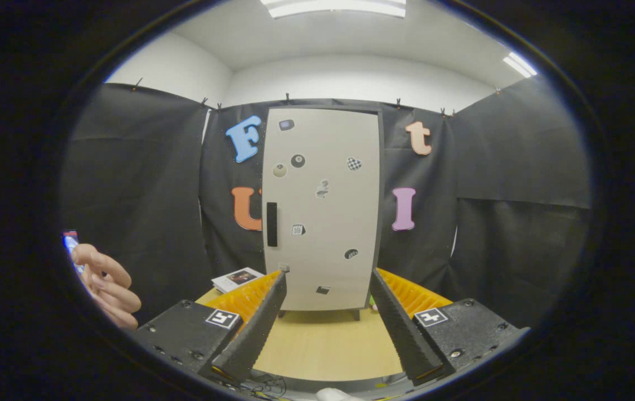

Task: Open the shoe cabinet door, grab the shoes and put them into the shoe cabinet, then close the shoe cabinet door.

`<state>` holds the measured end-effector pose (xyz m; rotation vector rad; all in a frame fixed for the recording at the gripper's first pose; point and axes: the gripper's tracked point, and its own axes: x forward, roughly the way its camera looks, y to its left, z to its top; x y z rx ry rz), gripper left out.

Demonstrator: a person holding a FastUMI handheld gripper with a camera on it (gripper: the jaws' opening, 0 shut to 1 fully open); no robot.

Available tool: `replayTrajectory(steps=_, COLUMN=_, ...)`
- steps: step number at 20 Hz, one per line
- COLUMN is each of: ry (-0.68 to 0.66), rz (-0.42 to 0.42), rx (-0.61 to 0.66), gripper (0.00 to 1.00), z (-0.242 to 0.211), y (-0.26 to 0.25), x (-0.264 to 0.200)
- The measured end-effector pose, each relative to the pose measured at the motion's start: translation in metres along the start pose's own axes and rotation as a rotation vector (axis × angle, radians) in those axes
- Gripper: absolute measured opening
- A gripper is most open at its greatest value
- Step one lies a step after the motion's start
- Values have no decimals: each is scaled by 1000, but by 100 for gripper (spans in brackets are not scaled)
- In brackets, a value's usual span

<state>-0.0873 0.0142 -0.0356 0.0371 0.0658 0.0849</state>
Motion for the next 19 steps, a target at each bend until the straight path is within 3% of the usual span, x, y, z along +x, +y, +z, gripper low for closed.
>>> replayTrajectory(steps=19, ry=0, rz=-10, rx=-4, gripper=99, z=1, y=-2, x=9)
